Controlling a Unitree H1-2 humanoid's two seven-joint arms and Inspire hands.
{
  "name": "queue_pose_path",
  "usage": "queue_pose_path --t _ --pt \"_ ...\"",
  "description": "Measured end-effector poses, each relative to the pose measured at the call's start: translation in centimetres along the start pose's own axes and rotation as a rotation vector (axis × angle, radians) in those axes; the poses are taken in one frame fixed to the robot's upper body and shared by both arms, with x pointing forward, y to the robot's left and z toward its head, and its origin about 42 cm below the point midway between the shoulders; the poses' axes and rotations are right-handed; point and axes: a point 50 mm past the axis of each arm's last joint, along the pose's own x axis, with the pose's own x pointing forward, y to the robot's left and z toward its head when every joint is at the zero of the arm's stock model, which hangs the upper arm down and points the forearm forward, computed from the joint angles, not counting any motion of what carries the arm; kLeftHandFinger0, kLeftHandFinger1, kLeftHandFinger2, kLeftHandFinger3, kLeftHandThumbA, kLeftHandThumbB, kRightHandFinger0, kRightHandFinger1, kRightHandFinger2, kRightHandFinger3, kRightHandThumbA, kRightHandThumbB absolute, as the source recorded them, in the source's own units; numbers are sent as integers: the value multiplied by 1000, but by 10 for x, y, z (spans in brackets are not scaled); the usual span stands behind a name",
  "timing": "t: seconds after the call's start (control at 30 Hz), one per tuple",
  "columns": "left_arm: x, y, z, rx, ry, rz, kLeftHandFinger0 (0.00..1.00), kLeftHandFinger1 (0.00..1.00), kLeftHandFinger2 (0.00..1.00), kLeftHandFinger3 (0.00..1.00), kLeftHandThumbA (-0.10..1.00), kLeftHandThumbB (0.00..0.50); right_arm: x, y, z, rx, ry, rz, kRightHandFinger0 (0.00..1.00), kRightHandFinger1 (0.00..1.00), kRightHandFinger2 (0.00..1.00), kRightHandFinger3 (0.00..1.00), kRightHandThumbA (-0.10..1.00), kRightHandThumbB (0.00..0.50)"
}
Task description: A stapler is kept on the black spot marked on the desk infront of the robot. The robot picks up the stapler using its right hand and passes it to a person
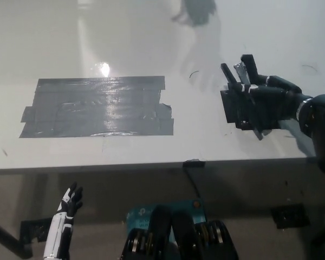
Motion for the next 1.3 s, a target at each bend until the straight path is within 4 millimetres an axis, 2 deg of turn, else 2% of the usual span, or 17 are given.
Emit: queue_pose_path --t 0.17,0.27,0.5,0.53,0.57,0.7,0.73,0.8,0.87,0.97,1.03,1.1,1.13,1.17,1.23,1.27,1.3 --pt "0 0 0 0 1 0 1000 1000 994 1000 1000 408 1 11 5 9 -24 46 0 0 0 1 999 38" --pt "0 0 0 0 2 0 996 1000 987 1000 1000 404 2 23 12 -3 -48 83 0 0 0 0 1000 20" --pt "0 0 -1 1 2 -1 983 1000 984 1000 1000 437 1 52 26 -40 -93 156 0 0 0 0 1000 31" --pt "0 0 0 3 2 -1 981 1000 978 1000 1000 431 1 61 31 -54 -107 177 0 0 0 0 964 37" --pt "0 0 0 3 2 -2 985 1000 970 1000 1000 430 1 65 32 -59 -112 184 0 0 0 0 952 17" --pt "1 0 0 8 -1 -4 942 990 961 1000 1000 445 0 90 52 -97 -155 222 0 0 1 10 904 44" --pt "2 0 1 12 -4 -6 941 991 962 1000 1000 445 -1 104 69 -116 -186 237 0 0 0 0 893 45" --pt "3 -1 1 14 -6 -8 912 996 978 1000 1000 445 -1 116 83 -130 -206 241 0 0 0 16 816 47" --pt "3 -1 2 15 -7 -10 910 993 980 1000 1000 444 1 131 103 -141 -234 236 0 0 0 0 813 42" --pt "4 -2 2 18 -7 -14 908 995 978 1000 1000 450 6 150 125 -142 -250 209 0 0 0 51 836 54" --pt "4 -3 2 19 -6 -16 897 997 975 1000 1000 444 10 158 134 -139 -246 189 0 0 0 92 855 78" --pt "5 -3 3 20 -7 -17 897 998 978 1000 1000 440 13 164 140 -135 -241 169 0 0 0 98 888 65" --pt "6 -3 4 21 -8 -18 896 1000 983 1000 1000 443 16 173 149 -138 -240 141 0 0 0 77 797 3" --pt "6 -3 5 21 -10 -19 895 1000 981 1000 1000 441 18 177 152 -149 -237 122 0 0 2 22 527 1" --pt "7 -4 5 22 -11 -21 882 990 974 1000 1000 445 20 185 157 -183 -239 88 0 0 33 19 354 0" --pt "8 -4 6 22 -9 -22 885 989 973 1000 1000 448 21 189 159 -206 -242 69 0 0 54 54 535 3" --pt "8 -4 6 22 -7 -22 887 987 971 1000 1000 454 22 194 161 -242 -243 42 0 1 107 162 760 18"
